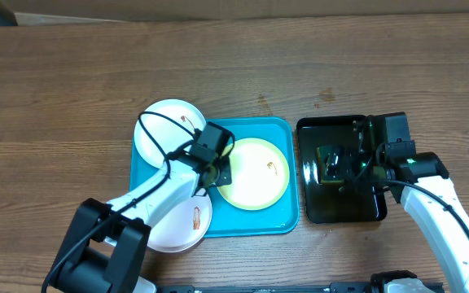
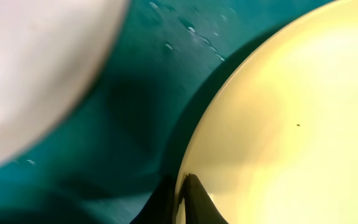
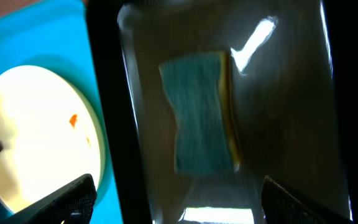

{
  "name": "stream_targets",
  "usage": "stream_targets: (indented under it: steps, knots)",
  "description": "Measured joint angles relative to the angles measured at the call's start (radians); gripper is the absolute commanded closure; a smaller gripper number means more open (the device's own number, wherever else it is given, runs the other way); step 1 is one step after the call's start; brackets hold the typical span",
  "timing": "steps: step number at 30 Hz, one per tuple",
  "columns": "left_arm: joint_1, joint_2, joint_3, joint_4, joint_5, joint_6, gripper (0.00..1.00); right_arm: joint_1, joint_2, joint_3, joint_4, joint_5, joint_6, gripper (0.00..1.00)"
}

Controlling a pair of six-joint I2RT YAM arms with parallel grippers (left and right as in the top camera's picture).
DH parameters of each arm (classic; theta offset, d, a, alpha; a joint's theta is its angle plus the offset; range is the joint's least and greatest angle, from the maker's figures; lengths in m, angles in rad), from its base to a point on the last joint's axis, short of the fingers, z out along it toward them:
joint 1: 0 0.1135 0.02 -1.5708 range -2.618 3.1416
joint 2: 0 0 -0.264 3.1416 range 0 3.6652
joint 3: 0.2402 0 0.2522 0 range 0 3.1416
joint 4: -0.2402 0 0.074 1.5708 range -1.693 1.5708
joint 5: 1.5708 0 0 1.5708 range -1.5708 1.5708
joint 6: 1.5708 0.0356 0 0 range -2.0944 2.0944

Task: Clean dirty plates on tray and stack at the side
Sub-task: 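Reach the right gripper into the black tray toward the sponge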

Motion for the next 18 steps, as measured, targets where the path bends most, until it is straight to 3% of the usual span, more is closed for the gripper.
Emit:
stream_targets:
  steps: [3, 10, 16, 18]
  knots:
    - [0.031, 0.008, 0.001, -0.002, 0.013, 0.035, 0.70, 0.000, 0.000, -0.039, 0.060, 0.012, 0.000, 0.13]
    - [0.041, 0.009, 0.007, -0.002, 0.077, 0.124, 0.55, 0.000, 0.001, -0.201, 0.272, 0.009, 0.003, 0.17]
    - [0.041, 0.010, 0.014, -0.020, 0.156, 0.159, 0.53, 0.000, 0.060, -0.251, 0.326, 0.003, 0.003, 0.22]
    - [0.040, 0.010, 0.014, -0.024, 0.168, 0.163, 0.50, 0.000, 0.097, -0.251, 0.345, 0.002, 0.002, 0.28]
